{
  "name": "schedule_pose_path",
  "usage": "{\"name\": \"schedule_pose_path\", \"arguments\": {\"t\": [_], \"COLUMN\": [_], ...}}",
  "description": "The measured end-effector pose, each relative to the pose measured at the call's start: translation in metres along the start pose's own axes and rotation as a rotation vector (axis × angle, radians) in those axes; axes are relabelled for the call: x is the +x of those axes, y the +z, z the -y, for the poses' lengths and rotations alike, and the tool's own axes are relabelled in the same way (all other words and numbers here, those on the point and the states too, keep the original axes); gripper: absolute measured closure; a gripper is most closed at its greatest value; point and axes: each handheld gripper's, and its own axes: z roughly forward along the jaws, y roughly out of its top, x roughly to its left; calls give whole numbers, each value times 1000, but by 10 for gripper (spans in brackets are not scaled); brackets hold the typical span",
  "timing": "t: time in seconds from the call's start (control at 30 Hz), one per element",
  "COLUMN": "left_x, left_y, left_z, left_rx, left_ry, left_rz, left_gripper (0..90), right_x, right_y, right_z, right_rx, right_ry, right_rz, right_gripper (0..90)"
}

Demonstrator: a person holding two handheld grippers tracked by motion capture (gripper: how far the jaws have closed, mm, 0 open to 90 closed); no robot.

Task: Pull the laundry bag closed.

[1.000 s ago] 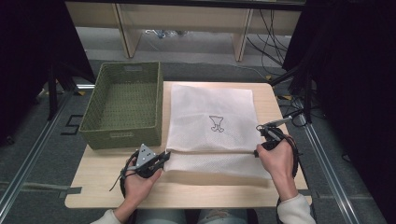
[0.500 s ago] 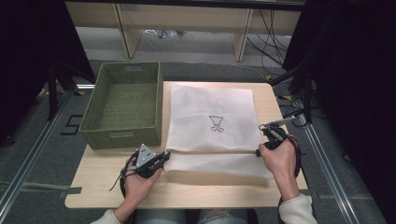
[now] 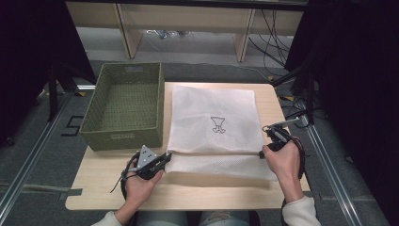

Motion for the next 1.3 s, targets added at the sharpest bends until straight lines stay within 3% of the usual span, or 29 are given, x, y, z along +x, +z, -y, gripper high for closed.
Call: {"name": "schedule_pose_path", "arguments": {"t": [0.07,0.13,0.17,0.2,0.37,0.4,0.43,0.47,0.5,0.6,0.67,0.8,0.9,1.0,1.03,1.1,1.17,1.23,1.27,1.3], "left_x": [0,0,0,0,0,0,0,0,0,0,0,0,0,0,0,-1,0,1,0,0], "left_y": [0,0,0,0,0,0,0,0,0,0,0,1,1,1,1,1,2,1,1,1], "left_z": [0,0,0,0,0,0,0,0,0,0,0,0,0,1,1,1,2,1,2,2], "left_rx": [2,1,2,2,4,5,7,7,7,7,7,7,11,12,13,17,16,21,22,22], "left_ry": [1,0,1,0,1,-1,-1,-1,-1,-1,-1,-4,-3,-2,-2,-21,-20,-7,-18,-15], "left_rz": [-2,1,0,0,-1,0,-1,-2,-1,-1,-1,0,-3,-4,-4,-4,-3,-3,-3,-4], "left_gripper": [844,844,844,844,844,844,844,844,843,844,843,843,843,843,843,843,842,842,842,842], "right_x": [3,-1,-4,-1,-3,-1,-3,-6,-4,-6,-6,-7,-12,-13,-15,-13,-17,-17,-15,-17], "right_y": [-2,-1,1,-1,-1,-2,-2,-3,-3,-2,-3,-2,-2,-4,-3,-1,0,0,-1,1], "right_z": [0,0,-1,-1,-1,0,0,0,0,0,-1,0,-1,0,-1,-1,0,-1,-1,-1], "right_rx": [2,3,-20,4,-5,7,-1,29,11,-8,16,12,15,39,34,26,29,39,58,44], "right_ry": [54,26,-12,27,22,60,45,27,71,64,67,77,46,55,33,62,25,34,78,58], "right_rz": [11,-3,-2,-1,-11,4,9,7,5,-8,-6,1,-4,-10,-18,-17,-16,1,-7,-11], "right_gripper": [885,885,885,885,885,885,884,885,885,884,885,885,884,884,885,884,884,884,884,884]}}
